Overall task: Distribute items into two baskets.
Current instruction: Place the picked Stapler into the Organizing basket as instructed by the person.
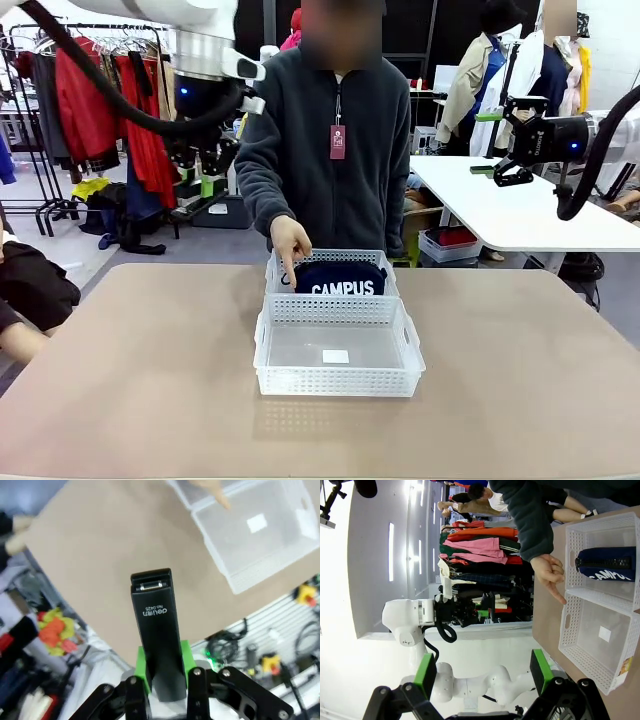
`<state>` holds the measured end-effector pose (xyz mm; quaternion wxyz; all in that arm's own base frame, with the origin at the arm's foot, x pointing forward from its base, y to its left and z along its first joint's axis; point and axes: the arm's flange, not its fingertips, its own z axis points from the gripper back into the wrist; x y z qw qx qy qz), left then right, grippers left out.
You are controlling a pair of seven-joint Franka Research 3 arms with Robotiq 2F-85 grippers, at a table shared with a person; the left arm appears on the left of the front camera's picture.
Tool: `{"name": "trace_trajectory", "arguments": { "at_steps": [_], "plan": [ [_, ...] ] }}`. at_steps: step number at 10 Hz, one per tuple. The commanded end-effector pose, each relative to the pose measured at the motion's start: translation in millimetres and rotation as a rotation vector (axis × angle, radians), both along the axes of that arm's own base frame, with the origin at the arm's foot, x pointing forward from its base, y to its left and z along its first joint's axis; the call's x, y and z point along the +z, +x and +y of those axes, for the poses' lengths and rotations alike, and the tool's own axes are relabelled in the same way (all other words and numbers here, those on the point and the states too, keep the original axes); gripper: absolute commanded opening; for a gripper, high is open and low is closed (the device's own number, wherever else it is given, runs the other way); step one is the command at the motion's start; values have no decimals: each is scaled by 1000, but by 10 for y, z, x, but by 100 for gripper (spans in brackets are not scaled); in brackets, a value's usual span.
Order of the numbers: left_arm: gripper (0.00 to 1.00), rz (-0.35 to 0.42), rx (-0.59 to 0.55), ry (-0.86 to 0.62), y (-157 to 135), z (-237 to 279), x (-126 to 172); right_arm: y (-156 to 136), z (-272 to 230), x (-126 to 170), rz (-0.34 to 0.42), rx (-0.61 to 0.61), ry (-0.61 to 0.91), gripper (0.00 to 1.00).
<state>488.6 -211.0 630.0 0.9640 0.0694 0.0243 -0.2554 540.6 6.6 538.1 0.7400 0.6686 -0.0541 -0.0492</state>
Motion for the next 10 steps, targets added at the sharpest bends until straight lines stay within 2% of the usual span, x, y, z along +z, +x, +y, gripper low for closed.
{"name": "trace_trajectory", "arguments": {
  "at_steps": [1,4,6,7,8,9,10],
  "plan": [
    [0,-3,-186,47,88,-142,48,-17,2,15,-2,1,0,100],
    [0,-37,-464,61,75,-578,-84,-17,2,15,-2,1,0,100],
    [0,-56,-568,55,35,-876,-214,-17,2,15,-2,1,0,100],
    [0,-59,-602,53,3,-928,-227,-17,2,15,-2,1,0,100],
    [0,-79,-585,18,-7,-954,-204,-17,2,15,-2,1,0,100],
    [0,-136,-475,-7,33,-903,-168,-17,2,15,-2,1,0,100],
    [0,-53,-576,32,1,-1068,-219,-17,2,15,-2,1,0,100]
  ]
}}
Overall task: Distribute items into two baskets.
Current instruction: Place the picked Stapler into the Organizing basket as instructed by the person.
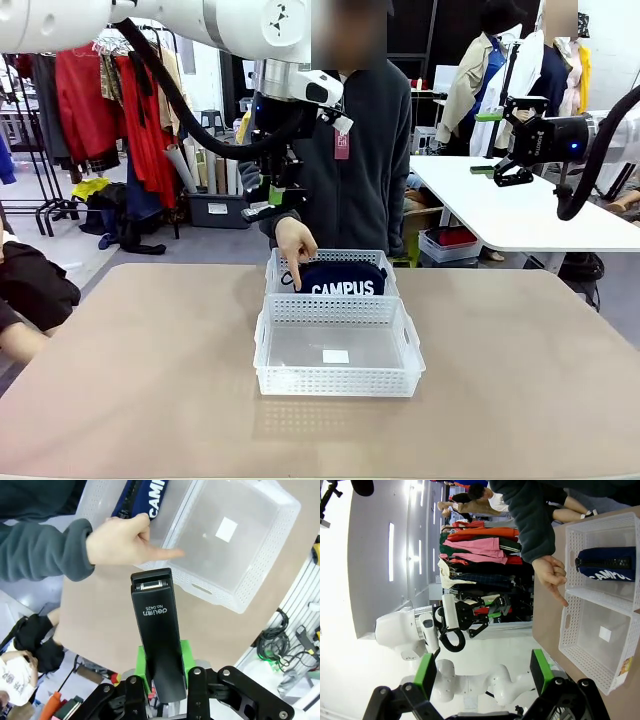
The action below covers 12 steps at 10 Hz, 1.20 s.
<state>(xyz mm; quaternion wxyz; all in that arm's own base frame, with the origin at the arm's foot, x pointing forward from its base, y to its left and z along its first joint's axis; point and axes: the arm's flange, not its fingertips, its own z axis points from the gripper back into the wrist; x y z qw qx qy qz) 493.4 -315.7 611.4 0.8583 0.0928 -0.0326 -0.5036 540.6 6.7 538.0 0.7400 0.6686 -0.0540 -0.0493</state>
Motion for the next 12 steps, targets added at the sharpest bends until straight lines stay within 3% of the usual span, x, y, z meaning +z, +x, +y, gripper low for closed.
{"name": "trace_trajectory", "arguments": {
  "at_steps": [1,5,8,9,11,12],
  "plan": [
    [0,25,-27,22,-47,-21,-33,-18,1,16,-2,1,0,100],
    [0,24,-13,14,-32,-56,-67,-18,1,16,-2,1,0,100],
    [0,119,-195,13,25,-406,-538,-18,1,16,-2,1,0,100],
    [0,105,-252,39,14,-512,-694,-18,1,16,-2,1,0,100],
    [0,1,-326,95,-49,-766,-998,-18,1,16,-2,1,0,100],
    [0,24,-358,100,-63,-807,-1150,-18,1,16,-2,1,0,100]
  ]
}}
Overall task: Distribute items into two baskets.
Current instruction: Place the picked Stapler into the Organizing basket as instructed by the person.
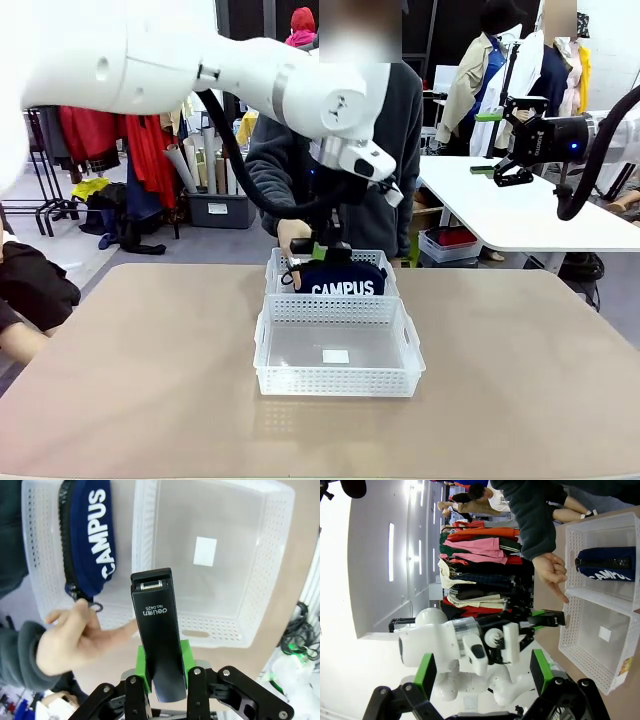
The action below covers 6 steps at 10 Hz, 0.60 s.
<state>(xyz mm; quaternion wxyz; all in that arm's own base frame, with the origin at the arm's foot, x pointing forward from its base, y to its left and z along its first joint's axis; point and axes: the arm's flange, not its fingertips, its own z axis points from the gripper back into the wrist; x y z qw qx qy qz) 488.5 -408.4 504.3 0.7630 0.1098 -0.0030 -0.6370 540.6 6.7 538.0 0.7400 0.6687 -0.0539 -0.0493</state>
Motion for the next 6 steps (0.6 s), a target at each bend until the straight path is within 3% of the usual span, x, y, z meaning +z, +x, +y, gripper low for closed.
{"name": "trace_trajectory", "arguments": {
  "at_steps": [1,4,6],
  "plan": [
    [0,-2,-67,9,-23,-22,-260,-17,1,16,-2,1,0,100],
    [0,-10,-135,-11,-79,-147,-616,-17,1,16,-2,1,0,100],
    [0,32,-187,-13,-137,-215,-788,-17,1,16,-2,1,0,100]
  ]
}}
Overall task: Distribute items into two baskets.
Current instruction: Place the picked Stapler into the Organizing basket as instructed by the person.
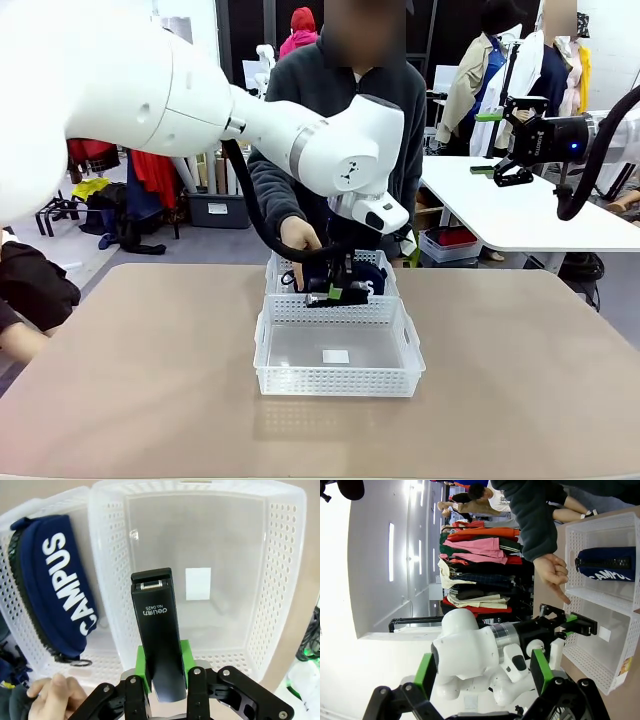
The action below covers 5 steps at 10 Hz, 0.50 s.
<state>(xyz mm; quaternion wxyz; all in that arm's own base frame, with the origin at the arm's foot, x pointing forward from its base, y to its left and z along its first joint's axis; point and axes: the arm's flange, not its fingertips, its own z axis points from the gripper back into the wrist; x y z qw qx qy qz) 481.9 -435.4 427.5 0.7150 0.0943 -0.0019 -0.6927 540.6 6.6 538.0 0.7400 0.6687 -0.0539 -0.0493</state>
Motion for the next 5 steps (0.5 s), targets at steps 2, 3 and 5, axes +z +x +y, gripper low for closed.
{"name": "trace_trajectory", "arguments": {
  "at_steps": [2,3,5],
  "plan": [
    [0,44,-71,-6,-83,82,-72,-18,2,17,-3,1,0,100],
    [0,8,-18,3,-34,-21,-65,-18,2,17,-3,1,0,100],
    [0,8,-18,3,-34,-21,-65,-18,2,17,-3,1,0,100]
  ]
}}
